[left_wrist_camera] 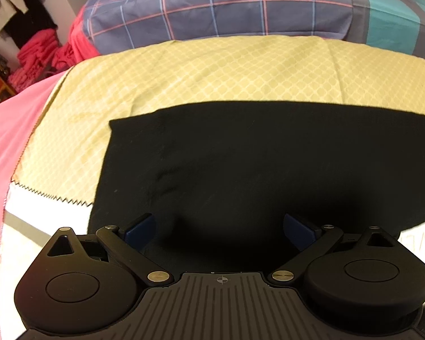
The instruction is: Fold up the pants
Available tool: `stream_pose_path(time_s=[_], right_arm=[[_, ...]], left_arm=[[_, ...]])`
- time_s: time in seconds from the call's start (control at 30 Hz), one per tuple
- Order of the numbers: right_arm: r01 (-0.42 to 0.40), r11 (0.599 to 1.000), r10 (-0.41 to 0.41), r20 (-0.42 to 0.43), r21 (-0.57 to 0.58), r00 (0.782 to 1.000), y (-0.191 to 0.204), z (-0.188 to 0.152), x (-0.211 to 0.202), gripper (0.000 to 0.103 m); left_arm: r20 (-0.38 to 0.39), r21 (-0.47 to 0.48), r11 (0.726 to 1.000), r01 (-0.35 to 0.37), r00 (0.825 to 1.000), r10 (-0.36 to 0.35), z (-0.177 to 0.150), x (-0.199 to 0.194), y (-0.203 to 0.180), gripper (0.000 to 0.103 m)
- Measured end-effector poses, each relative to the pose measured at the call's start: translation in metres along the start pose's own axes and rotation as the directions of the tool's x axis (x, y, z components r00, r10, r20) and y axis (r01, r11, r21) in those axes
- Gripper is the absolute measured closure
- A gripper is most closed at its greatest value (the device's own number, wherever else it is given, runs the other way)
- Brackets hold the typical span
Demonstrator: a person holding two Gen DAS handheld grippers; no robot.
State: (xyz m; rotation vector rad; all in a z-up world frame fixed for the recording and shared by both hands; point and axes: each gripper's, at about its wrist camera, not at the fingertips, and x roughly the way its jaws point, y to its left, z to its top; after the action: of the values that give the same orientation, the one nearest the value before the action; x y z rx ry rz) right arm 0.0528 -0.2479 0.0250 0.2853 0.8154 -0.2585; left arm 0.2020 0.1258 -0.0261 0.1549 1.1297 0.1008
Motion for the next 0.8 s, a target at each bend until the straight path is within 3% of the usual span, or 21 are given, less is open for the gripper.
stream_pose_path(time_s=[0.27,0.33,0.4,0.43,0.57,0.7,0.8], right_arm=[[0.018,0.999,-0.017,-0.061,0.026,0.998,0.003,-0.048,-0.026,0.022],[0.062,0.997,-0.057,-0.097,0.046,0.994,-0.004,-0.061,-0.018,0.022],[0.151,0.987,-0.138,-0.180,0.061,0.974,-0.011,-0.069,-0.005,0.025],[0.174,0.981,-0.159,-0.164,0.081,0.974,-0.014,-0.071,-0.008,0.031],[0.172,0.973,-0.160,-0.093,0.153,0.983,-0.014,-0.068,-0.032,0.023],[0.131,0.987,-0.116,-0.147,0.093,0.982,-0.007,-0.079,-0.026,0.021],[0.202,0.978,-0.188,-0.180,0.060,0.965,-0.012,-0.085,-0.022,0.019]], left_arm=[[-0.002,0.014,1.000,0.010,1.000,-0.010,-0.016,-0.002,0.011,0.000],[-0.017,0.017,1.000,0.005,1.000,-0.004,-0.021,0.002,0.013,0.000],[-0.064,0.029,1.000,0.000,0.998,0.002,-0.025,0.013,0.013,0.000],[-0.092,0.031,0.999,-0.004,0.996,0.006,-0.029,0.020,0.015,0.000],[-0.073,-0.015,1.000,0.027,0.997,-0.028,-0.036,0.013,0.029,0.000],[-0.037,-0.021,0.999,0.049,0.998,-0.049,-0.048,-0.003,0.039,0.000],[-0.054,-0.021,0.998,0.051,0.997,-0.052,-0.061,-0.007,0.047,0.000]])
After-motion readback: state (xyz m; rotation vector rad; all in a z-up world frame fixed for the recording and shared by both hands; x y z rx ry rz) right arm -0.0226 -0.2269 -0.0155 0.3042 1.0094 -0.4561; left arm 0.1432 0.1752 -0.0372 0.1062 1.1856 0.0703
